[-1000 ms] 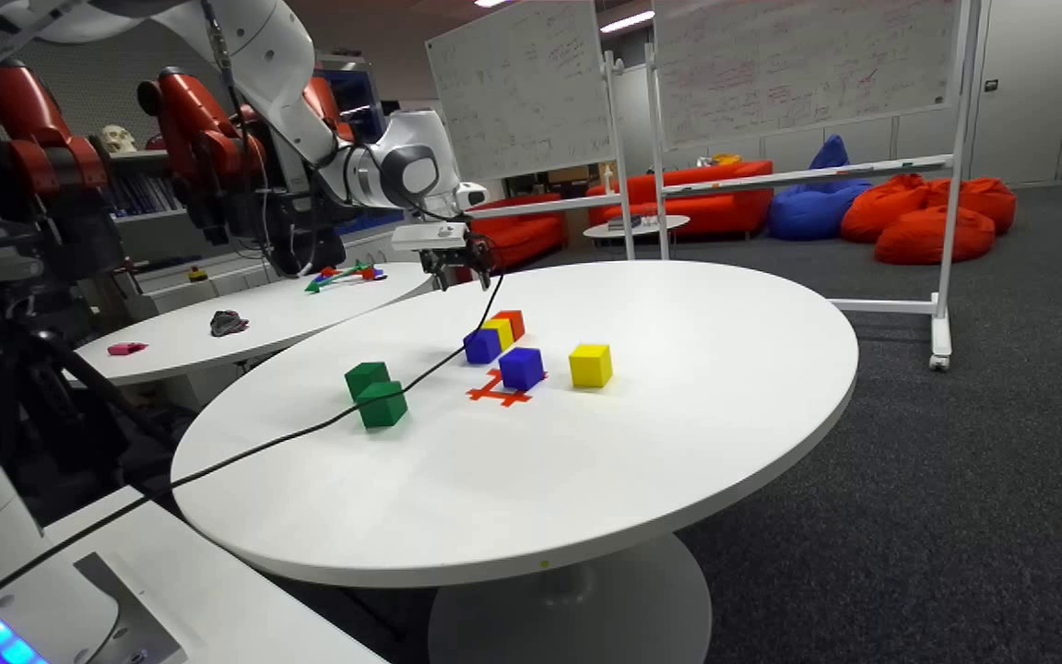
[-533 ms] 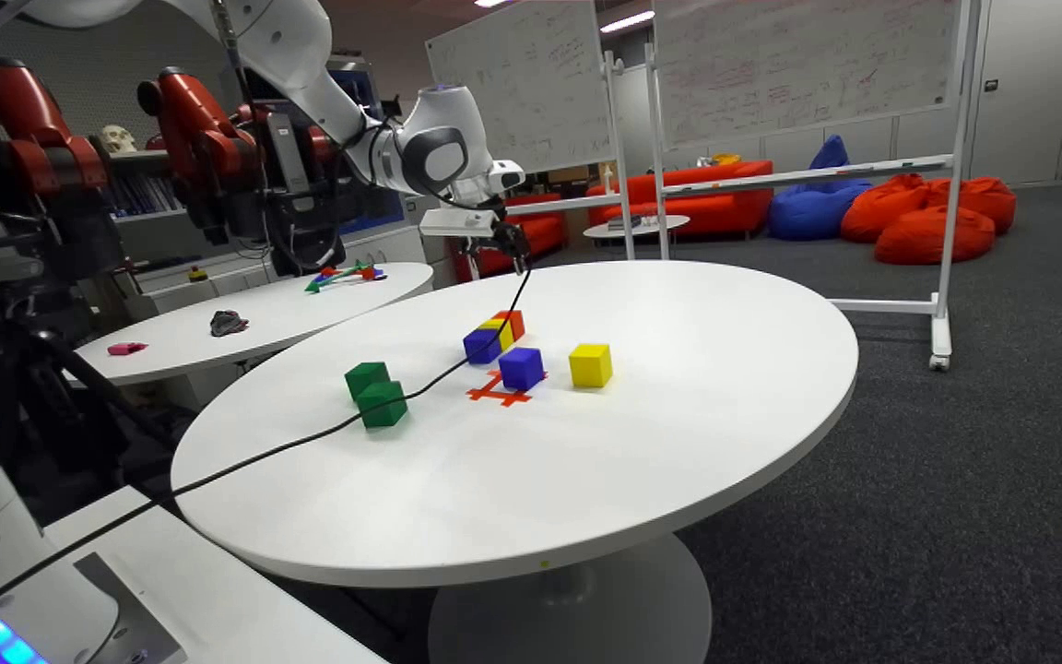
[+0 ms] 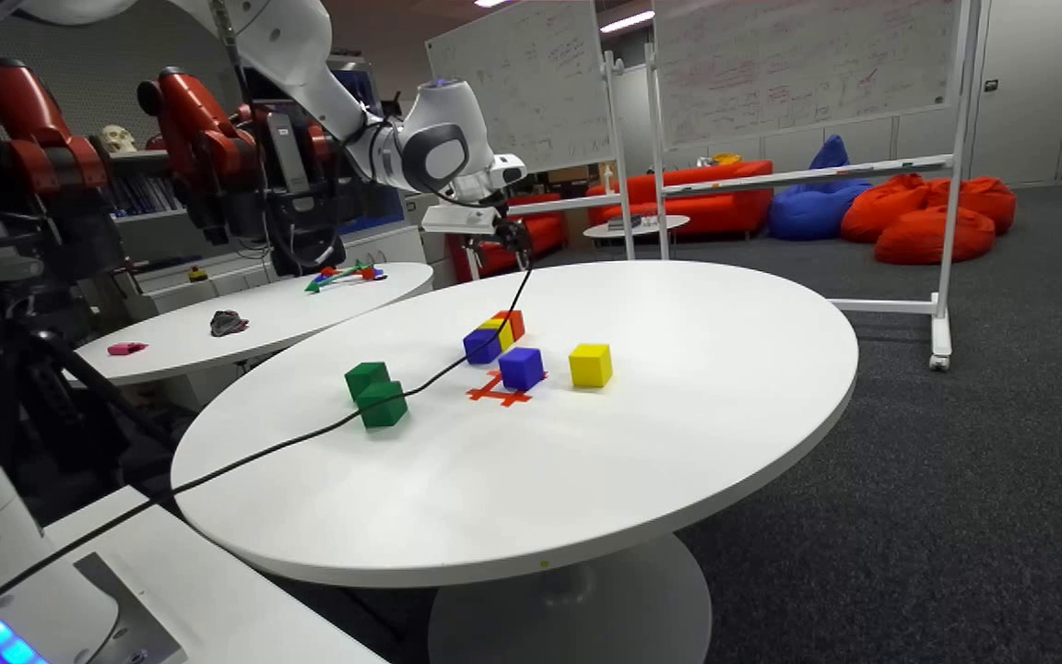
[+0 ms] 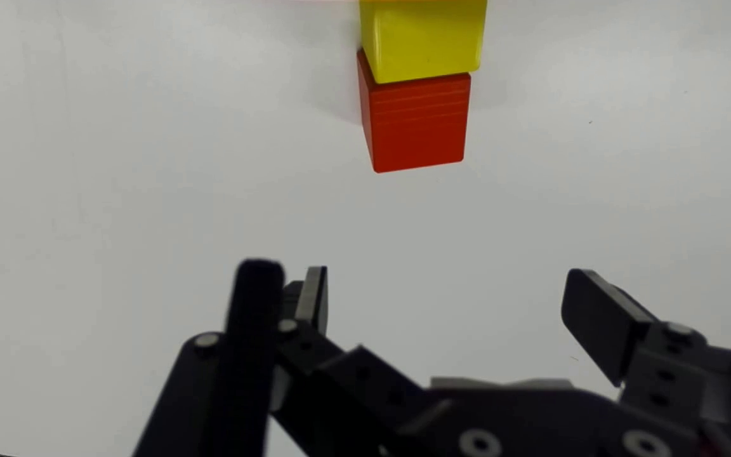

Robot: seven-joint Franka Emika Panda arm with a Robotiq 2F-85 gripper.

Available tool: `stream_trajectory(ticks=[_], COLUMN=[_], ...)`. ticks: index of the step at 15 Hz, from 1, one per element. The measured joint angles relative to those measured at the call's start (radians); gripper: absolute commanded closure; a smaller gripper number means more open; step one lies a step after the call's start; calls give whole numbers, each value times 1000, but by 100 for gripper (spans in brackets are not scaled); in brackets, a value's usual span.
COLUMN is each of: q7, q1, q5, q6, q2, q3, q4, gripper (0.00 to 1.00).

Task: Pick up the red object and put it at the center of the table

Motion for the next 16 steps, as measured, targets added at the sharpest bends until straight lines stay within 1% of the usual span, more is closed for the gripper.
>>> stream_trajectory(ticks=[4, 6, 10, 12, 16], q7=[31, 60, 84, 89, 89], q1=[16, 24, 25, 25, 21], q5=[-14, -18, -19, -17, 3], q6=[-17, -51, -120, -138, -126], q2=[0, 0, 0, -1, -3], q3=[-33, -55, -79, -85, -76], q4=[-1, -1, 1, 1, 1], gripper=[0, 0, 0, 0, 0])
